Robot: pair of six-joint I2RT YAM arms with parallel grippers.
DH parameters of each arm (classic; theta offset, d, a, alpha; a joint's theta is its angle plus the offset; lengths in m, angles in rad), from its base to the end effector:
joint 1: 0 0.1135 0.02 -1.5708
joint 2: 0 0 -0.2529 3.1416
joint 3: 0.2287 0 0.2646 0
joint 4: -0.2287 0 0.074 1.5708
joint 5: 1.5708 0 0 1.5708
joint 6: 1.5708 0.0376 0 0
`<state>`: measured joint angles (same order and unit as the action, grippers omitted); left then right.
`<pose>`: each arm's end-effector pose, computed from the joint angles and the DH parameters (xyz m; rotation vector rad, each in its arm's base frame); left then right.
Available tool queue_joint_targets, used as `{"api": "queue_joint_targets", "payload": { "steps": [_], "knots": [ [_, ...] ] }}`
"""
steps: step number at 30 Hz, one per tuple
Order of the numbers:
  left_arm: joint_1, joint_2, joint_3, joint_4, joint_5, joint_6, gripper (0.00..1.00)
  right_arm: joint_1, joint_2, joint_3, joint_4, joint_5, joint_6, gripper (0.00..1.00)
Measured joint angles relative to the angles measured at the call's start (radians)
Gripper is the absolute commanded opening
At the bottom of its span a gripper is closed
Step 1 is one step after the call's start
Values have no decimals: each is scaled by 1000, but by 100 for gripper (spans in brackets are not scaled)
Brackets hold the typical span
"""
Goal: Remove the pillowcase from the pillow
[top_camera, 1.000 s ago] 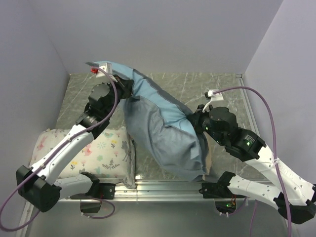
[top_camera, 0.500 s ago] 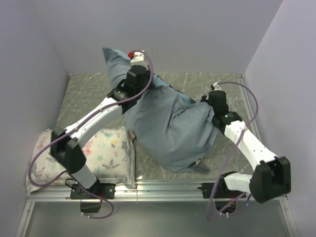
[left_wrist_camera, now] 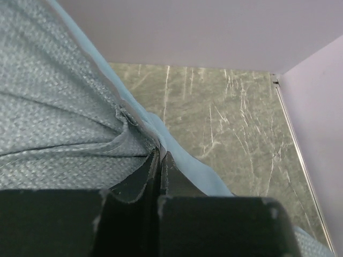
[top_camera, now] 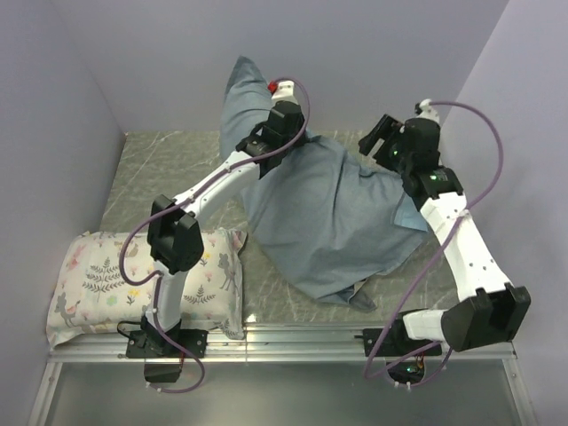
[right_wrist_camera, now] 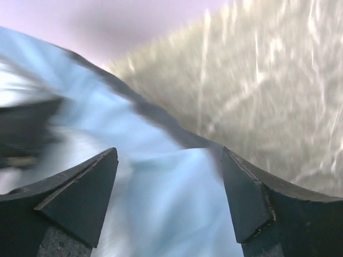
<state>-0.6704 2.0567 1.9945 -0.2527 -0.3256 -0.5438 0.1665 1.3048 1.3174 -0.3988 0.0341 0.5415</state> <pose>0.4018 -0.3033 0.3470 -0.1053 1.8999 -0.5276 0.3097 0.0507 0.3787 0.3917 1.9426 0.4305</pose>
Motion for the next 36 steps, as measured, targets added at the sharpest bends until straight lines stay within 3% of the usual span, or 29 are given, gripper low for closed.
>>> {"api": "queue_joint_targets", "payload": {
  "steps": [7,12,15,18,19,21,22,24,32,36],
  "knots": [
    [6,63,18,28,33,-45,16,67,-175,26,-18,28,-23,87],
    [17,82,27,47,60,-66,22,297,-279,-145,-15,104,-29,87],
    [20,107,39,64,74,-72,31,463,-263,-246,-15,174,-24,88],
    [24,127,42,81,87,-77,37,529,-221,-322,-18,220,-16,86],
    [25,130,42,87,92,-78,38,531,-202,-338,-15,242,-14,81],
    [25,132,42,94,97,-78,42,524,-165,-349,-9,287,-16,68],
    [25,132,41,96,98,-77,48,515,-150,-348,-3,302,-17,44],
    [25,132,36,108,101,-72,53,481,-126,-344,0,324,-28,24],
    [25,132,-35,179,105,-62,58,182,-49,-283,15,254,-34,18],
    [22,125,-91,198,110,-61,71,68,7,-214,17,227,-39,18]
  ]
}}
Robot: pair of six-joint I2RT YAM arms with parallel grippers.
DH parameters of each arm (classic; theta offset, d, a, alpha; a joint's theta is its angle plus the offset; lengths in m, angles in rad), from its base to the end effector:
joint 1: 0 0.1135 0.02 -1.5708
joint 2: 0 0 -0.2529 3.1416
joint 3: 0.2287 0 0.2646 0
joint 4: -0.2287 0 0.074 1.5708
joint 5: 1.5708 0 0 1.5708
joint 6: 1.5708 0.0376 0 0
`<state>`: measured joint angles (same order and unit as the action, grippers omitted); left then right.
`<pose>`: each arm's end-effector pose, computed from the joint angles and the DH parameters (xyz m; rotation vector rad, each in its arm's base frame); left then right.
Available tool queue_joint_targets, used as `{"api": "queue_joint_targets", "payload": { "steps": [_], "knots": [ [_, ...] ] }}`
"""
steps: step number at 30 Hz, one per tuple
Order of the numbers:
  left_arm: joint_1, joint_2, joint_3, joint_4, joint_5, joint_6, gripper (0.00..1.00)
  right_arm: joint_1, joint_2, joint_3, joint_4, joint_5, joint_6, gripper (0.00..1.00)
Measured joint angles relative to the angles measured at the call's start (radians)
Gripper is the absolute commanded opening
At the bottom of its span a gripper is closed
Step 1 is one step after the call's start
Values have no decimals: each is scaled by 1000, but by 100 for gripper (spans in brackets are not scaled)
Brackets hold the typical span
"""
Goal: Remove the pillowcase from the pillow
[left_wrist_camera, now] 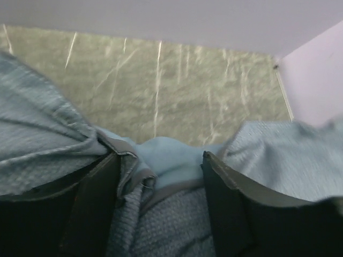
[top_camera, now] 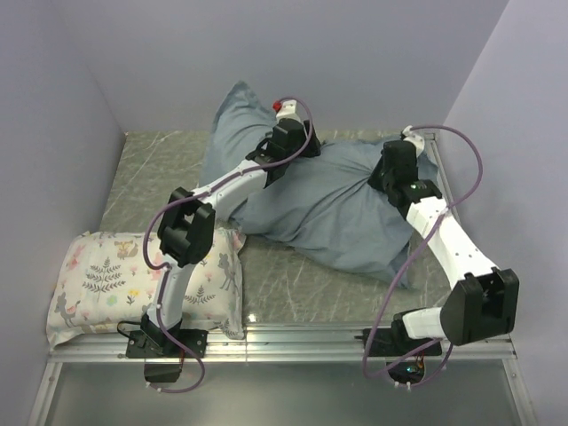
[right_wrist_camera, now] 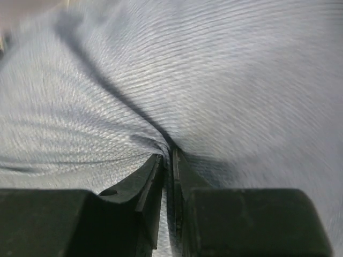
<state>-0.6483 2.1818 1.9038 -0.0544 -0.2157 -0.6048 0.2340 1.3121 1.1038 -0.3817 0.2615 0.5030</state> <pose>0.4305 -0.3161 0.2715 -0.1076 1.9449 -0.6413 0.3053 0.0628 0.3020 0.4352 2.0972 0.1488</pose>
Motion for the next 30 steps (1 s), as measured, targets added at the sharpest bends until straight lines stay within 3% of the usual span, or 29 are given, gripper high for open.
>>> {"api": "queue_joint_targets", "payload": {
  "steps": [5,9,11,13,18,21,25,30],
  "knots": [
    [-25,-48,-76,-15,9,9,85,-83,85,77,-5,-63,-6,23],
    [-36,-100,-90,-61,23,27,93,-91,121,90,-15,-80,-21,40],
    [-33,-127,-90,-83,39,41,98,-91,129,92,-15,-79,-26,42],
    [-31,-172,-94,-106,44,55,99,-91,132,95,-14,-79,-29,42],
    [-24,-368,-171,-147,2,72,99,-69,101,96,-16,-42,-34,58],
    [7,-513,-249,-156,-30,68,99,16,54,99,-28,28,-44,68],
    [95,-690,-398,-155,-71,57,99,227,19,130,-28,92,-52,78],
    [175,-782,-581,-159,-96,23,99,465,93,201,-29,153,-60,86]
  ]
}}
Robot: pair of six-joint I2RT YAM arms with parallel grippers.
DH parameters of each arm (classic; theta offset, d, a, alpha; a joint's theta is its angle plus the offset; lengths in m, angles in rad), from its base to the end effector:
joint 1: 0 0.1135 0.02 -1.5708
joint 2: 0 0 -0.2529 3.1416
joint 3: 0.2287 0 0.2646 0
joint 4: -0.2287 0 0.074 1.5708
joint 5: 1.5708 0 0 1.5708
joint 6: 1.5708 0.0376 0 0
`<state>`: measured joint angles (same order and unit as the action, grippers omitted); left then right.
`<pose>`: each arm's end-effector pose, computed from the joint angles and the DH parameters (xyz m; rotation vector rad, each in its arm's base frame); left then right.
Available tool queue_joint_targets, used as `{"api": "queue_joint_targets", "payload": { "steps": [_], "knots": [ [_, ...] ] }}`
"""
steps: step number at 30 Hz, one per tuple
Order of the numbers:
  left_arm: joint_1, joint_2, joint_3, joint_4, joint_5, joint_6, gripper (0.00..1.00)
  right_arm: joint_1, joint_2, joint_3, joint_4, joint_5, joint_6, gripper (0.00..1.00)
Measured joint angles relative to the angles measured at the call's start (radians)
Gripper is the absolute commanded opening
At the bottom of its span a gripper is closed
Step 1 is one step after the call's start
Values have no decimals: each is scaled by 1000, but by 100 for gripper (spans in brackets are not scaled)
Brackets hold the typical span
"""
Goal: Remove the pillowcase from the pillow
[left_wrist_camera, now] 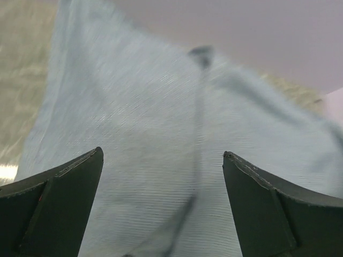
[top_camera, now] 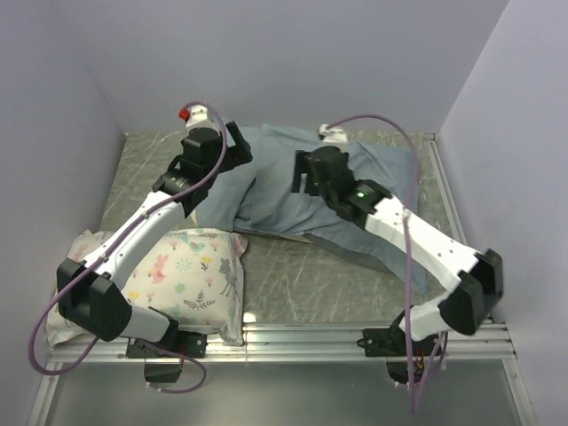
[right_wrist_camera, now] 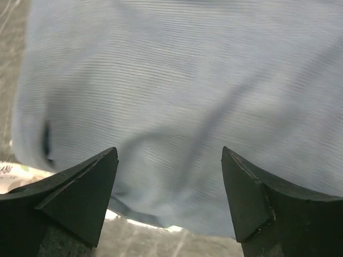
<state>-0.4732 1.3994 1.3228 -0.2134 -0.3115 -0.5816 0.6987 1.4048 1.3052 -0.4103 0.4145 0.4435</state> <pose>0.3111 -0.1463 0.3714 -0.3176 1.8428 -0.4445 0.2664 0.2040 0.3441 -0.0100 2.0457 0.2845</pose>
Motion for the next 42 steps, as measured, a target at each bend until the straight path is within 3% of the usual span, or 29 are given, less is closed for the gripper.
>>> {"api": "queue_joint_targets", "payload": {
  "steps": [7,10,11,13,14,15,17,18,20,26,35,41,42],
  "knots": [
    [66,77,-155,-4,56,-37,99,130,272,230,-16,92,-61,91],
    [67,120,-175,21,97,-44,95,142,356,302,-37,113,-83,88],
    [68,127,-175,29,104,-46,93,141,380,319,-42,127,-89,82],
    [69,129,-175,41,106,-50,81,135,401,320,-53,153,-101,70],
    [69,129,-175,46,106,-51,76,132,401,311,-56,160,-99,55],
    [69,129,-175,50,106,-51,62,126,396,296,-56,169,-105,45],
    [70,129,-175,50,105,-52,44,106,375,256,-50,172,-103,20],
    [71,129,-175,50,105,-52,28,92,359,235,-50,171,-98,15],
    [76,130,-174,47,103,-51,17,53,327,199,-51,167,-89,8],
    [93,130,-172,48,105,-56,1,-99,175,42,-22,116,-54,5],
    [185,159,-172,52,138,-109,1,-298,0,-155,47,12,-15,0],
    [211,263,-144,56,214,-119,1,-311,-33,-211,90,-42,3,0],
    [209,268,-139,53,217,-115,6,-311,-33,-218,98,-46,5,0]
  ]
}}
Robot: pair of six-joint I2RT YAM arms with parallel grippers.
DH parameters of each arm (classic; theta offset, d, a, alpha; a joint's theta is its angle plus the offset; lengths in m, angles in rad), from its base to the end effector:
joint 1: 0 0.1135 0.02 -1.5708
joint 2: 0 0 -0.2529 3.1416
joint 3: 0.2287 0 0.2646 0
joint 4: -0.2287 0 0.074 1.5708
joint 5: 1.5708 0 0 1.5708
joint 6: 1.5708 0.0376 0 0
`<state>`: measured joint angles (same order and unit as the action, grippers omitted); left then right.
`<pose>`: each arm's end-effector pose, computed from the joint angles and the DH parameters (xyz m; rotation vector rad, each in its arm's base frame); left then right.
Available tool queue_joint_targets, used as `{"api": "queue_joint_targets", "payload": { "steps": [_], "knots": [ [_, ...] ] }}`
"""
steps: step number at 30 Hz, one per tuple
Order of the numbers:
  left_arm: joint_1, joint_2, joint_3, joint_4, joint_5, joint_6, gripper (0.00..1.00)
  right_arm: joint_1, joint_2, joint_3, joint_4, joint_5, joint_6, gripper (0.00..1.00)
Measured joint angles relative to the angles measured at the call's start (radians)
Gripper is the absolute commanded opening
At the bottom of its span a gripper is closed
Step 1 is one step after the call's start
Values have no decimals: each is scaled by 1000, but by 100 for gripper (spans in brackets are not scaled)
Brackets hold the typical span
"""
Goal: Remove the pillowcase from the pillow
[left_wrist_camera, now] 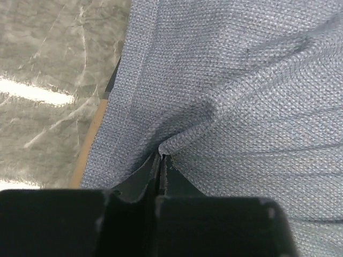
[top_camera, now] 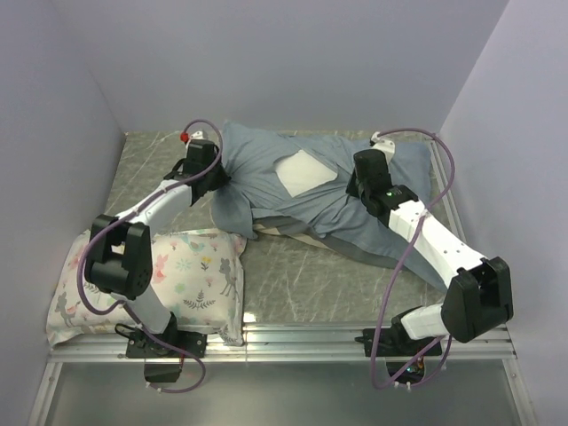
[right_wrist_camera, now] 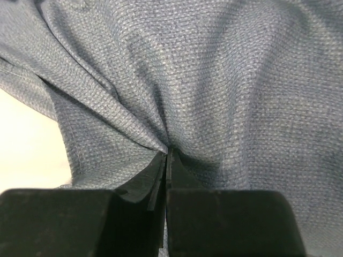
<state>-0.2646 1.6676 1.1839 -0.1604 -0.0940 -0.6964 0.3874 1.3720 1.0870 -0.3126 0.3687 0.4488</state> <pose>0.3770 -0.0985 0.2316 -0.5323 2.1811 -0.4247 0.3055 0.1100 0.2852 0.2734 2.1071 0.0939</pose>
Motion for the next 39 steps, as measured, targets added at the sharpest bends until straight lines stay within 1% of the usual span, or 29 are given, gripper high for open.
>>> {"api": "queue_joint_targets", "payload": {
  "steps": [1,2,5,6,8,9,10,11,14,17,22,25,26,28,29,31,32,34,35,37,38,39],
  "knots": [
    [-3,1,6,-6,-2,6,10,0,0,-6,6,-2,0,0],
    [-8,1,17,-20,-8,13,22,1,-1,-13,13,-2,0,0],
    [-29,1,71,-65,-46,49,32,8,-3,-25,20,5,1,0],
    [-36,-1,89,-77,-61,58,41,11,-5,-30,23,6,1,0],
    [-49,-8,126,-106,-89,82,51,19,-5,-35,24,8,1,0],
    [-57,-13,142,-117,-103,92,59,21,-5,-37,26,10,1,0],
    [-67,-21,157,-126,-118,105,63,23,-5,-39,30,11,1,0],
    [-82,-33,173,-142,-140,117,71,23,-5,-41,32,11,1,0],
    [-140,-72,208,-171,-195,145,82,24,-5,-43,36,11,1,0],
    [-215,-105,234,-181,-229,164,88,26,-5,-43,36,11,1,0],
    [-351,-106,250,-183,-257,179,90,29,-5,-43,36,12,1,0],
    [-405,-72,251,-185,-259,179,88,31,-5,-43,36,13,0,0],
    [-415,-56,251,-185,-260,178,79,31,-5,-43,36,15,0,0],
    [-422,-29,246,-186,-261,170,69,32,-5,-43,35,19,0,1],
    [-422,-21,238,-190,-264,164,60,33,-5,-43,36,23,0,1],
    [-421,-19,208,-194,-277,153,52,31,-5,-43,35,31,0,1],
    [-418,-24,187,-192,-283,149,38,27,-5,-43,35,31,0,1],
    [-410,-39,143,-184,-291,134,26,8,-7,-48,38,9,1,1],
    [-404,-49,122,-181,-290,127,15,-5,-9,-52,40,-2,3,1],
    [-389,-81,75,-167,-285,108,7,-48,-21,-69,51,-50,8,1],
    [-377,-102,47,-156,-275,99,1,-73,-30,-80,58,-80,11,1],
    [-362,-122,22,-146,-267,91,0,-100,-40,-89,61,-109,15,0]
  ]
}}
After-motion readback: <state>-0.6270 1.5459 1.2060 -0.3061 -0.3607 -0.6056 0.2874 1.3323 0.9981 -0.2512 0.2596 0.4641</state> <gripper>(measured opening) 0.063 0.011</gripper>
